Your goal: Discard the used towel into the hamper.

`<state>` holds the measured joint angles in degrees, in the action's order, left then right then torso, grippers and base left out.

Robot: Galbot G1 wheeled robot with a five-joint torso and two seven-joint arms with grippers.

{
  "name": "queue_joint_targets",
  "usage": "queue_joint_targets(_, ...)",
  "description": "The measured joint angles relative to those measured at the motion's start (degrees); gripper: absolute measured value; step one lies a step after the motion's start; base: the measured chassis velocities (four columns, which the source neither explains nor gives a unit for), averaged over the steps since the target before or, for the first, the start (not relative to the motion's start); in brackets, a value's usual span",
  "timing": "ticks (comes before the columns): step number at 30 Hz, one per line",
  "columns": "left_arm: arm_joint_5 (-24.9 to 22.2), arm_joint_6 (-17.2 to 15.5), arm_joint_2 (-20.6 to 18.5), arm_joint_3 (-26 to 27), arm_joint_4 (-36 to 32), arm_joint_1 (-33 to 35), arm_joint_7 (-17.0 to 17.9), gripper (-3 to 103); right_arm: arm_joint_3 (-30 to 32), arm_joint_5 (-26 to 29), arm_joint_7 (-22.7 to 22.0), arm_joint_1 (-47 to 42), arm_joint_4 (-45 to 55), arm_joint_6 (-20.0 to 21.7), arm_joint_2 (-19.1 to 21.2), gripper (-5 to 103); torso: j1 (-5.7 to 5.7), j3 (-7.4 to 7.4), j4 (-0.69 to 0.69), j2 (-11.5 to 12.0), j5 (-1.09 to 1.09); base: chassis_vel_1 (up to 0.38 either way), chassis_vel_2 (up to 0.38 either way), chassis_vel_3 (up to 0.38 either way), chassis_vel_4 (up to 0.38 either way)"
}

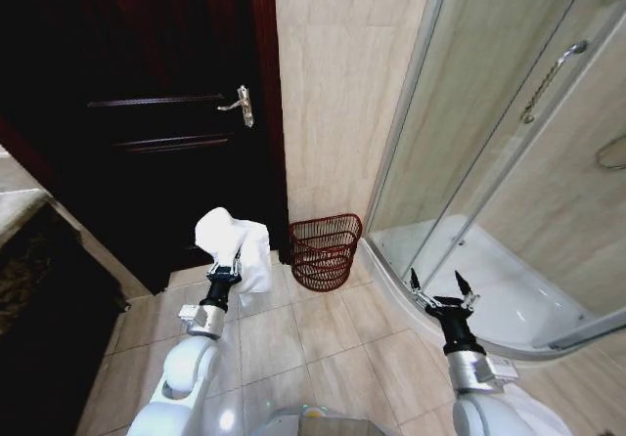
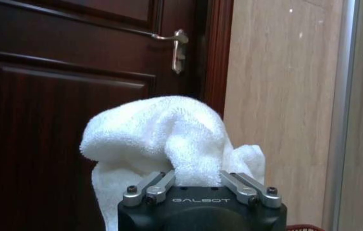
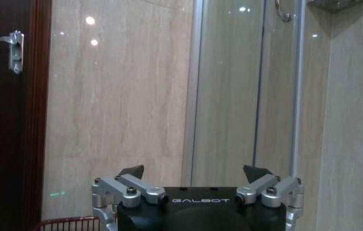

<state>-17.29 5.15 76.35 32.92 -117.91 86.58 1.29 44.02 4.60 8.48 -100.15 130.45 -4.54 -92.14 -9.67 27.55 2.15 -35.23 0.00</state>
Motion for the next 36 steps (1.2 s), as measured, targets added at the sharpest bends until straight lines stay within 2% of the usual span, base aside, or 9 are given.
queue_joint_targets(36, -2.2, 1.1, -1.6, 1.4, 1.5, -0.2, -0.5, 15, -1.5, -2.9, -0.1, -0.1, -0.5, 0.0, 0.0, 100, 3.37, -5.06, 0.0, 8.4, 0.0, 0.0, 0.0, 0.0, 0.0)
